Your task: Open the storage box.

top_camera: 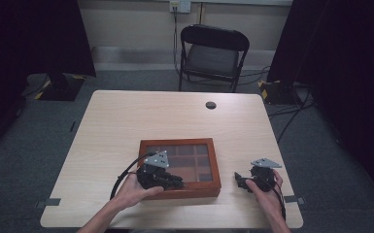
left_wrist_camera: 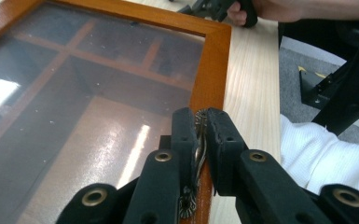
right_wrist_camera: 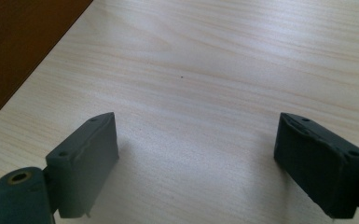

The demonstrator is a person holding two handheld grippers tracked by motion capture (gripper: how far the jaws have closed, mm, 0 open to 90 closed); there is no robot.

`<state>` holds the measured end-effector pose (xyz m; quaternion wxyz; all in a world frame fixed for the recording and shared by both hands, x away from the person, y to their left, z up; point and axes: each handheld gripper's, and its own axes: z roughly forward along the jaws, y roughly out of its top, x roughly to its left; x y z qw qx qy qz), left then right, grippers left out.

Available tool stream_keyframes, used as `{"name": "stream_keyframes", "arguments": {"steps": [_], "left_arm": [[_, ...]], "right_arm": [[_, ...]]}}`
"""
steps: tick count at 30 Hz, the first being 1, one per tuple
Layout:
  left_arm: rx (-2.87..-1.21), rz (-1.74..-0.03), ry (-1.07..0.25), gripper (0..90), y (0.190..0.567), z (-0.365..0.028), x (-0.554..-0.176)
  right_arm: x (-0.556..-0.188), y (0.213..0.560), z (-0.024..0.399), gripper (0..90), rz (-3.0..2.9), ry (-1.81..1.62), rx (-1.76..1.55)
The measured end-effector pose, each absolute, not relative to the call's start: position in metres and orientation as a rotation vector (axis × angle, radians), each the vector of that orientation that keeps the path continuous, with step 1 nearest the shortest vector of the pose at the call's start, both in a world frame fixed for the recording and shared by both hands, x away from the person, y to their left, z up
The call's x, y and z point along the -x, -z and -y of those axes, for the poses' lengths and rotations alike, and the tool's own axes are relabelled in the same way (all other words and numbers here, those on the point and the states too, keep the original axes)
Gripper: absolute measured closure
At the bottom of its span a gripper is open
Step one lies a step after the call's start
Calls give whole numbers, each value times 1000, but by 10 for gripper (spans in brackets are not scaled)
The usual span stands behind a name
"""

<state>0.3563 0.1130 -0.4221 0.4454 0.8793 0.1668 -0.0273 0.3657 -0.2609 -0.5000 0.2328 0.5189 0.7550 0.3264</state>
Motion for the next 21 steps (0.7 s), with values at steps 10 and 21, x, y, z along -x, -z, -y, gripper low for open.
{"name": "stream_keyframes", "arguments": {"steps": [10,21], "left_arm": [[-2175,-429,74,818,417,-113,-357],[-2167,-417,68,817,402,-114,-361]], "right_arm": [[-366,500,261,126,-2074,-897,-1426],[-366,500,261,126,-2074,-896,-1425]]}}
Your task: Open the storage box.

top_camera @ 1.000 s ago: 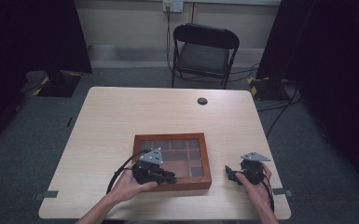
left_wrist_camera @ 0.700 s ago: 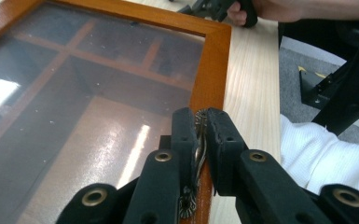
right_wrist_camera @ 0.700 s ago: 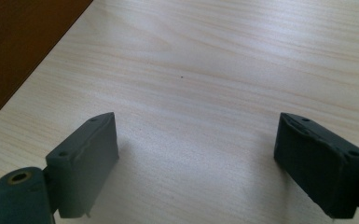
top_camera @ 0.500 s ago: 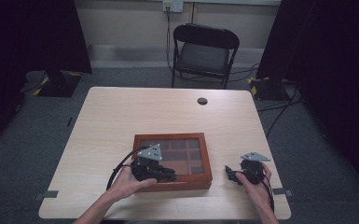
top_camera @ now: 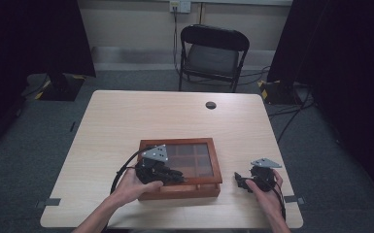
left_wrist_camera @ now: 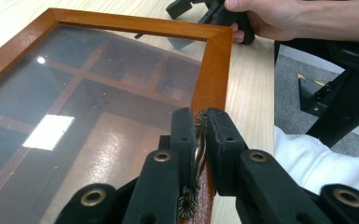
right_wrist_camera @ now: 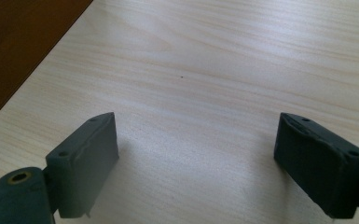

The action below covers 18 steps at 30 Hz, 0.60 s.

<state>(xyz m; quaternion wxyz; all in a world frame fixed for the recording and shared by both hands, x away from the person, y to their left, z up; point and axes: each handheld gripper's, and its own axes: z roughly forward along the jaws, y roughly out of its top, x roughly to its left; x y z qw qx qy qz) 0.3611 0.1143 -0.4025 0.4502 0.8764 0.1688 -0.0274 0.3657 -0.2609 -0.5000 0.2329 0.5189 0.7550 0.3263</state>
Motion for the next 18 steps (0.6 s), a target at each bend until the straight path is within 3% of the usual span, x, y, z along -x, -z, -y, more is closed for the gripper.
{"name": "stream_keyframes", "arguments": {"steps": [18], "left_arm": [[-2167,-418,60,816,389,-115,-365]], "right_arm": [[-366,500,261,126,-2074,-896,-1425]]}}
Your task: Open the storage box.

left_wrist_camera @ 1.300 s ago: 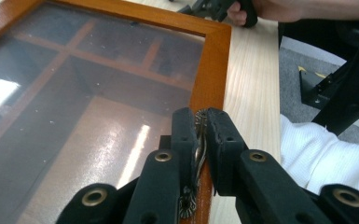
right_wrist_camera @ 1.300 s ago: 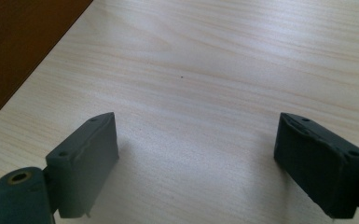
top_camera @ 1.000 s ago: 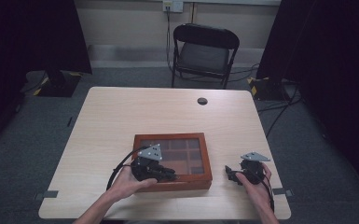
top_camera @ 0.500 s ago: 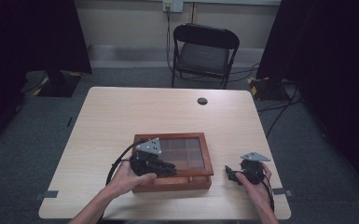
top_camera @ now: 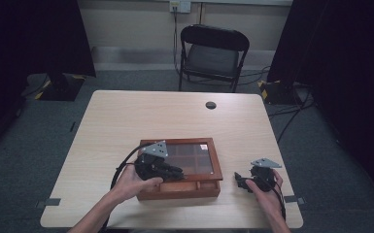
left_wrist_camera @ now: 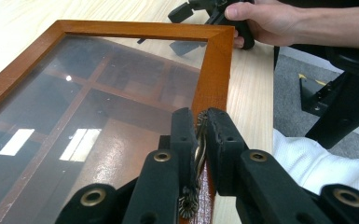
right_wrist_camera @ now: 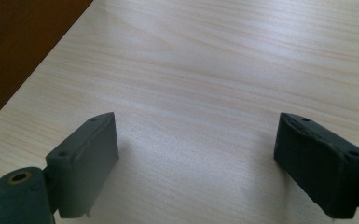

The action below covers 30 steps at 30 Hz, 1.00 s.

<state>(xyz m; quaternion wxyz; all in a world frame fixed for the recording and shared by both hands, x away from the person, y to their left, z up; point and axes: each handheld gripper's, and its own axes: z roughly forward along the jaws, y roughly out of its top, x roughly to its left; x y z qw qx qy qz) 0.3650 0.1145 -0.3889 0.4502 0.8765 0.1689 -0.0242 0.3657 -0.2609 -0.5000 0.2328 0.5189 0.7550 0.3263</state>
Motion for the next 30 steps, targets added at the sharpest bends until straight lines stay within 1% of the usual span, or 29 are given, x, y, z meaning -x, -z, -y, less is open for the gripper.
{"name": "stream_keyframes", "arguments": {"steps": [18,30], "left_arm": [[-2181,-410,87,815,383,-120,-368],[-2197,-399,80,816,373,-119,-372]], "right_arm": [[-366,500,261,126,-2074,-897,-1425],[-366,500,261,126,-2074,-897,-1426]]}}
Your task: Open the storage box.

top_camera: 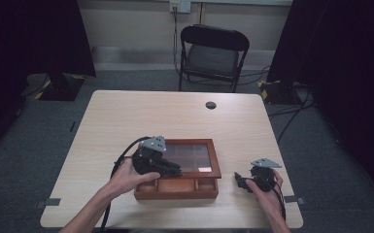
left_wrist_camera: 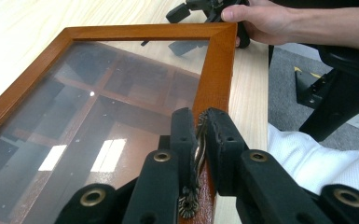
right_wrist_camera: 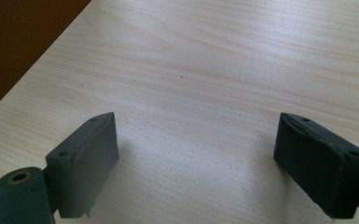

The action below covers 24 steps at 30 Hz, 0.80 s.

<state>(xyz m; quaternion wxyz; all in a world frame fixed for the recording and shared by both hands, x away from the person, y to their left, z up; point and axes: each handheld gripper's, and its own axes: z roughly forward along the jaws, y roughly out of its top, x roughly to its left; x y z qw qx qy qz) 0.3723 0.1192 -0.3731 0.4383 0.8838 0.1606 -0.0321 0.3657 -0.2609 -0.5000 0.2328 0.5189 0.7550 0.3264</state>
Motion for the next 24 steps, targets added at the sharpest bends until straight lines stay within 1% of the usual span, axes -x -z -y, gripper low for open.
{"name": "stream_keyframes", "arguments": {"steps": [12,15,19,24], "left_arm": [[-2236,-393,91,816,363,-118,-378],[-2209,-402,74,816,359,-118,-378],[-2235,-397,74,816,357,-119,-380],[-2207,-405,84,816,355,-119,-382]], "right_arm": [[-366,500,261,126,-2074,-897,-1425],[-366,500,261,126,-2074,-897,-1426],[-366,500,261,126,-2075,-896,-1425],[-366,500,261,126,-2076,-896,-1422]]}}
